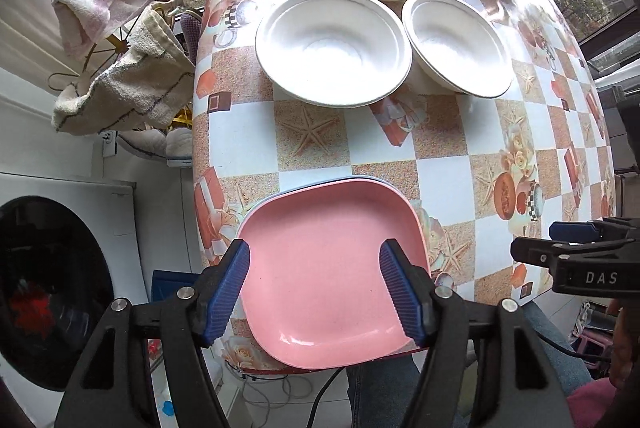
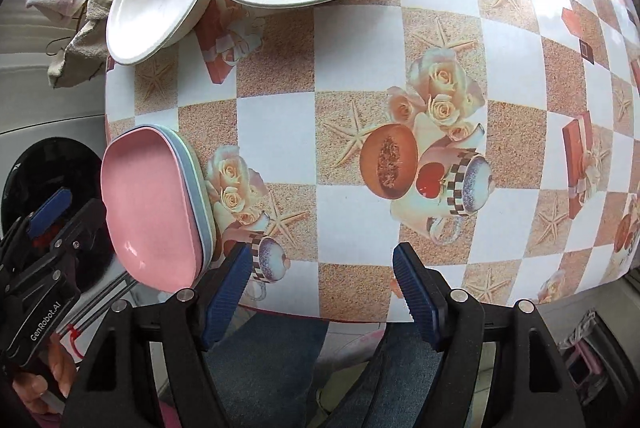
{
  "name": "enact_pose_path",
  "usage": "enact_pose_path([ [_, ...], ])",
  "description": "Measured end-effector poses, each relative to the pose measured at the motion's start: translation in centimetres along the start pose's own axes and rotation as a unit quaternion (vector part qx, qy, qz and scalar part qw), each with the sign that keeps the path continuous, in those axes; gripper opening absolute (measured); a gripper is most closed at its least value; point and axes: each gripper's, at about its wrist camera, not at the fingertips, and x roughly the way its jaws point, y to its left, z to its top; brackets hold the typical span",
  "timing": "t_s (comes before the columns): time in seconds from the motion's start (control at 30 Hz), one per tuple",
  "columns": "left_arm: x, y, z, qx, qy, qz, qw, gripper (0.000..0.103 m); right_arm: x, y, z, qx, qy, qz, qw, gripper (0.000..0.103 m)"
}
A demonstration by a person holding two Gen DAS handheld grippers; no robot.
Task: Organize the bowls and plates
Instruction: 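Open both grippers to release the pink plate, then move both grippers to the rim of a large white bowl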
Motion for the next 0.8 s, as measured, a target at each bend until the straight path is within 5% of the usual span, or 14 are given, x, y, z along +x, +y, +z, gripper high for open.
enact_pose_path([
  [0.23,-1.2,-2.3,5.5,0.021,-0.036,0.002,0.9991,0.072,-1.5,-3.2,2.8,0.038,-0.028,0.007,0.999,0.074],
  [0.6,1.2,-5.9,14.9,0.056,-0.073,0.060,0.9940,0.072,-2.3,-4.2,12.5,0.050,-0.065,0.017,0.996,0.074],
  [0.8,5.5,-7.6,18.0,0.090,-0.033,0.069,0.9930,0.072,-0.7,-4.7,15.6,0.065,-0.066,0.035,0.995,0.074],
])
